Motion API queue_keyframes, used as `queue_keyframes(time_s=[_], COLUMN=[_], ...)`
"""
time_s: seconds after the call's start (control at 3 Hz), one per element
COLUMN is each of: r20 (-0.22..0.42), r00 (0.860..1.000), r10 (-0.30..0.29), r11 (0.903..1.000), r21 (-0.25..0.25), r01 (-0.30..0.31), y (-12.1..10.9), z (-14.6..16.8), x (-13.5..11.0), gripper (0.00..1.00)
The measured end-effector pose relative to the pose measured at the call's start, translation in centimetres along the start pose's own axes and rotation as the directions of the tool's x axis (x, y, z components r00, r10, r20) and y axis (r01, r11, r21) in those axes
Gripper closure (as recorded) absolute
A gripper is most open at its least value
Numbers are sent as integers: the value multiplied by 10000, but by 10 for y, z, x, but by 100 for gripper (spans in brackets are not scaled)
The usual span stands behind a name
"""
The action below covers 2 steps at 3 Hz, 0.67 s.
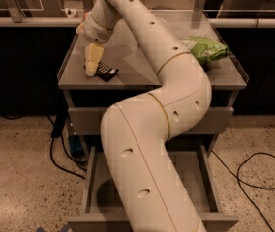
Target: Place rxbar chocolate into middle drawer
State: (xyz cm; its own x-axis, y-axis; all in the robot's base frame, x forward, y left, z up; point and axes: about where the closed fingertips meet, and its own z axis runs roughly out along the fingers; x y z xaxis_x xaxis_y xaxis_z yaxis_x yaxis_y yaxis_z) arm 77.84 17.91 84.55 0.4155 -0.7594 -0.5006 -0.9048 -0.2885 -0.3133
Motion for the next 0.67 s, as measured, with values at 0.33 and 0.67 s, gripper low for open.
queue_keyframes(time_s=[0.33,0.67], r20=[38,236], r00=[9979,9928], r10=[650,1174], r11=[9979,9931], r21=[47,2], r01=[-650,-1175], y=[9,40], z=[-9,-26], x=[1,-19], gripper=[0,0])
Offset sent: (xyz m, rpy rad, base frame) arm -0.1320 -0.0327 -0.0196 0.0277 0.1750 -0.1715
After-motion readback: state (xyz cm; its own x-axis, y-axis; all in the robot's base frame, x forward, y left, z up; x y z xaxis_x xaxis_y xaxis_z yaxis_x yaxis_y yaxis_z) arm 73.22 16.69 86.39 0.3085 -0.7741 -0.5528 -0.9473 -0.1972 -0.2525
